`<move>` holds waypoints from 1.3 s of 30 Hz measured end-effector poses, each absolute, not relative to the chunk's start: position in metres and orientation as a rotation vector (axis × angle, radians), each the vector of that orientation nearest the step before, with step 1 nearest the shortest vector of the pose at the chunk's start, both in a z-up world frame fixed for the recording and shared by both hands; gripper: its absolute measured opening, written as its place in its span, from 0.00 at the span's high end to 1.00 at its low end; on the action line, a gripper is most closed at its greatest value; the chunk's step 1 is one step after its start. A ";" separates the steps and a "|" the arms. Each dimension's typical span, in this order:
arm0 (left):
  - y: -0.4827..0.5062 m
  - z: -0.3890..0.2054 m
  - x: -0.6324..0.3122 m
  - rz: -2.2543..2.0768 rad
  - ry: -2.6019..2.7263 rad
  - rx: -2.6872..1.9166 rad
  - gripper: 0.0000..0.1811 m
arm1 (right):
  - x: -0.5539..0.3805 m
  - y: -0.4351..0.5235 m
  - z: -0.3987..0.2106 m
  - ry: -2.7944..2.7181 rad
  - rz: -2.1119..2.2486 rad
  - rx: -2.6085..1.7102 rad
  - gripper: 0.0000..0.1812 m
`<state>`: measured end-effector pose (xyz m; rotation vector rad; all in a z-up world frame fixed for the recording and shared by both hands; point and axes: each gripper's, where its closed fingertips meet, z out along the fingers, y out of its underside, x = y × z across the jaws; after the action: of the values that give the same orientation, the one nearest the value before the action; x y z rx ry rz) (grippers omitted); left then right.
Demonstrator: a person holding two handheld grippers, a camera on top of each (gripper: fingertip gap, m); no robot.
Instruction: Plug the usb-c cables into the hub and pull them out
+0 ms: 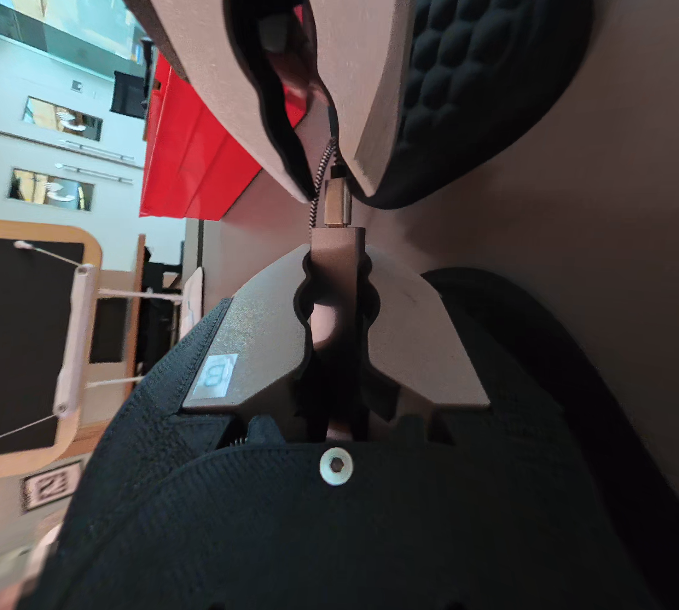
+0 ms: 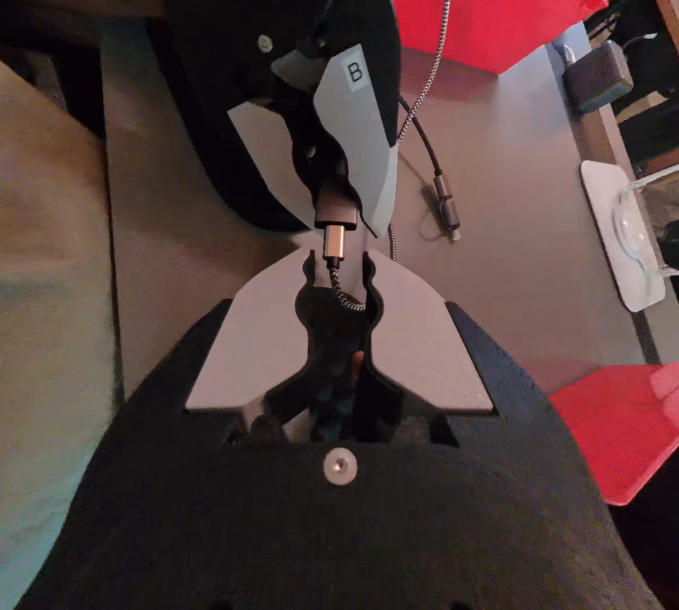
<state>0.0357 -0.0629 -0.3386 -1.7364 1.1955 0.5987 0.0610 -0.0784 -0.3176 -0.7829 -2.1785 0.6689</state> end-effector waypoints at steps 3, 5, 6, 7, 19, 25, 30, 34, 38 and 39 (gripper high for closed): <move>-0.065 -0.339 0.033 0.673 1.207 -1.750 0.89 | 0.063 -0.079 -0.320 -2.141 0.638 -0.837 0.85; -0.065 -0.339 0.033 0.704 1.224 -1.754 0.89 | 0.064 -0.084 -0.327 -2.140 0.591 -0.833 0.87; -0.065 -0.340 0.034 0.739 1.241 -1.749 0.89 | 0.061 -0.083 -0.329 -2.119 0.541 -0.815 0.90; -0.065 -0.339 0.034 0.786 1.260 -1.735 0.89 | 0.056 -0.082 -0.330 -2.090 0.502 -0.805 0.94; -0.071 -0.340 0.047 0.714 1.279 -1.616 0.89 | 0.065 -0.086 -0.333 -2.105 0.341 -0.729 0.93; -0.088 -0.341 -0.012 0.712 0.987 -1.806 0.91 | 0.100 -0.009 -0.342 -2.077 0.032 -0.819 0.93; -0.069 -0.336 0.035 0.739 1.188 -1.683 0.90 | 0.094 -0.051 -0.289 -1.975 0.565 -0.896 0.94; -0.078 -0.327 0.035 0.680 1.145 -1.629 0.90 | 0.089 -0.035 -0.288 -1.929 0.566 -0.876 0.93; -0.075 -0.329 0.023 0.743 1.115 -1.695 0.90 | 0.076 -0.035 -0.269 -1.826 0.703 -0.902 0.94; -0.073 -0.328 0.018 0.779 1.090 -1.713 0.90 | 0.074 -0.037 -0.269 -1.817 0.729 -0.906 0.94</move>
<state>0.0175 -0.0731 -0.3281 -1.7126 1.0902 0.7786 0.0738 -0.0374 -0.2687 -0.9056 -1.8171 0.7291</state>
